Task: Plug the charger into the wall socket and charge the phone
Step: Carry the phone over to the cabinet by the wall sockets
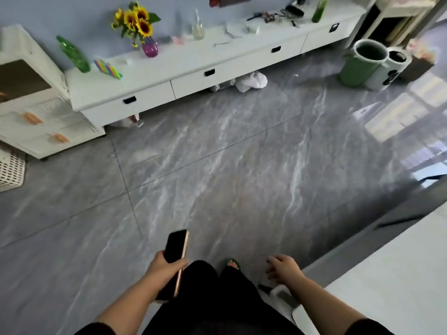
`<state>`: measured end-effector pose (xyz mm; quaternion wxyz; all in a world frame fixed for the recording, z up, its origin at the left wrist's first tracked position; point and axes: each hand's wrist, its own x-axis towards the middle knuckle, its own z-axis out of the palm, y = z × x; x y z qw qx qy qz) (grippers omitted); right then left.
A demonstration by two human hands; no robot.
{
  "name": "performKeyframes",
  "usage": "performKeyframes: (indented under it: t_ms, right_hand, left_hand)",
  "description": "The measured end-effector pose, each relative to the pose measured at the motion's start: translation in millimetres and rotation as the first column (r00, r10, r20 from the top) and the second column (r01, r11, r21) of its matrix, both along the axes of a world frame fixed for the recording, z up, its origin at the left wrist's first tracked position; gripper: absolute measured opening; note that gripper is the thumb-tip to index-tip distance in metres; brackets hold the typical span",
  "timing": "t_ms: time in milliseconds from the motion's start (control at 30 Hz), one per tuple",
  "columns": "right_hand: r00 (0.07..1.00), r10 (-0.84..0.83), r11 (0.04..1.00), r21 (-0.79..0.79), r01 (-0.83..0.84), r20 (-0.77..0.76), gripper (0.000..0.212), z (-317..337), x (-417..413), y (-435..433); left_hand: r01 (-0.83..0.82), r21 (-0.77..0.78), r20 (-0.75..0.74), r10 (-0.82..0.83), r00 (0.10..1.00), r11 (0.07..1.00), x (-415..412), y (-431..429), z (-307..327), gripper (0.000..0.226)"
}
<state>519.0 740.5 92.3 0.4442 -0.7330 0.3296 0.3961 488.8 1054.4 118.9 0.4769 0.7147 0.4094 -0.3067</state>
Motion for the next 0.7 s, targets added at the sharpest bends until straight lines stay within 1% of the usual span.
performKeyframes:
  t_ms: [167,300,400,500,700]
  right_hand:
    - [0.995,-0.012,0.994,0.107,0.001,0.104,0.016,22.3,165.3,35.3]
    - [0.989,-0.014,0.993,0.119,-0.004,0.147,0.016,32.6,278.0,44.6]
    - [0.99,-0.06,0.994,0.094,0.048,0.127,0.016,32.8,339.8,39.0]
    - [0.992,-0.105,0.994,0.036,0.103,0.075,0.017,31.4,380.4,24.0]
    - [0.975,-0.22,0.973,-0.062,0.22,0.011,0.018,24.9,458.4,-31.3]
  left_hand:
    - [0.043,-0.032,-0.037,-0.044,0.998,0.999,121.7,18.0,-1.5,0.057]
    - [0.042,-0.05,-0.018,-0.043,0.999,0.998,229.7,21.8,-9.9,0.05]
    - [0.015,-0.087,-0.022,-0.017,1.0,0.996,310.4,21.7,-12.5,0.051]
    - [0.027,-0.129,-0.069,-0.036,0.997,0.991,383.5,13.5,-7.9,0.054]
    - [0.172,-0.156,-0.012,-0.176,0.984,0.973,528.7,-19.5,2.6,0.049]
